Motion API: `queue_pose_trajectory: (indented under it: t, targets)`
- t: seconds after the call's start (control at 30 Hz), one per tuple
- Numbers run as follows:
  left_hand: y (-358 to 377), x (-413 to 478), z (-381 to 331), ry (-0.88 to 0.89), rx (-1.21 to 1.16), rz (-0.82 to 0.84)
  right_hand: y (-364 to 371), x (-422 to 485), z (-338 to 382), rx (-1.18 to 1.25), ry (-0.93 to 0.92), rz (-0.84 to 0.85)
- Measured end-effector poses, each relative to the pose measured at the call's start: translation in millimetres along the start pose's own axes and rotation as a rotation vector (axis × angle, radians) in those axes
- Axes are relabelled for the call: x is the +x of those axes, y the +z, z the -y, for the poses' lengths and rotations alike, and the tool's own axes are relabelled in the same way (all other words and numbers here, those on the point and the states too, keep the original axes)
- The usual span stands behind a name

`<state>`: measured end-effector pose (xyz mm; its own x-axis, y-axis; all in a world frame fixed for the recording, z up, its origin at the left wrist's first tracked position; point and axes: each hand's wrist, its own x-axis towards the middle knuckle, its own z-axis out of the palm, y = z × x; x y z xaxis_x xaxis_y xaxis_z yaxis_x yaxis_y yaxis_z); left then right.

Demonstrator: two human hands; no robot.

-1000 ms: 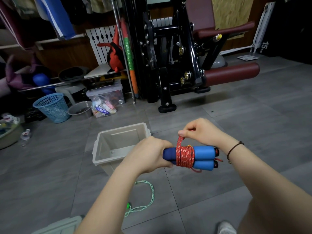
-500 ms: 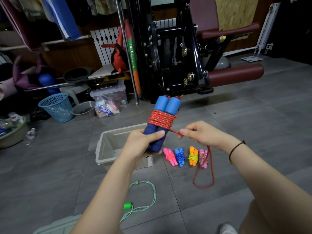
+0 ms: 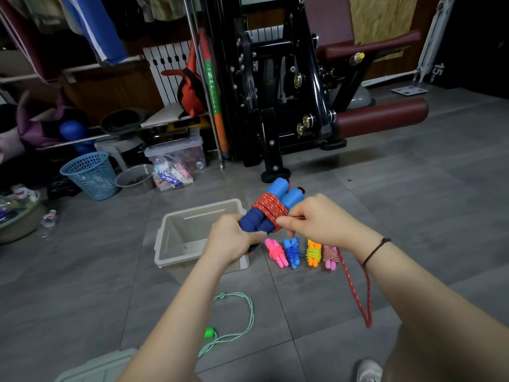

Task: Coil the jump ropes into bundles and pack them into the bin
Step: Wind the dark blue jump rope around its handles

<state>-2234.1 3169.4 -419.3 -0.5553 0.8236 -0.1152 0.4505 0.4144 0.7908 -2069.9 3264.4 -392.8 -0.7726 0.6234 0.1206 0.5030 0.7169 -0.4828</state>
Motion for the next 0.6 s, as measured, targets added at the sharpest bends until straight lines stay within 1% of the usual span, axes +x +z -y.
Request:
queue_pose_trajectory:
  t: [0.1, 0.2, 0.3, 0.43, 0.5, 0.6]
  targets:
    - [6.9, -5.3, -2.8, 0.042, 0.339, -0.007, -0.8, 1.4, 0.0, 0.187, 0.034, -0.038]
    - [14.7, -10.7, -4.8, 0.146, 0.540, 0.068, -2.6, 2.1, -1.9, 0.193, 0.042, -0.096]
    - [24.6, -15.3, -5.9, 0.258, 0.622, 0.163, 2.1, 3.5, -9.3, 0.153, 0.051, -0.100]
    - [25.2, -16.8, -7.8, 0.386, 0.677, 0.173, 1.1, 6.6, -21.9, 0.061, 0.122, -0.099]
    - [23.7, -16.3, -7.1, 0.461, 0.706, 0.178, 1.8, 6.6, -25.7, 0.042, 0.130, -0.078]
    - [23.0, -18.1, -4.6, 0.547, 0.696, 0.256, 5.1, 5.2, -24.0, 0.025, 0.139, 0.006]
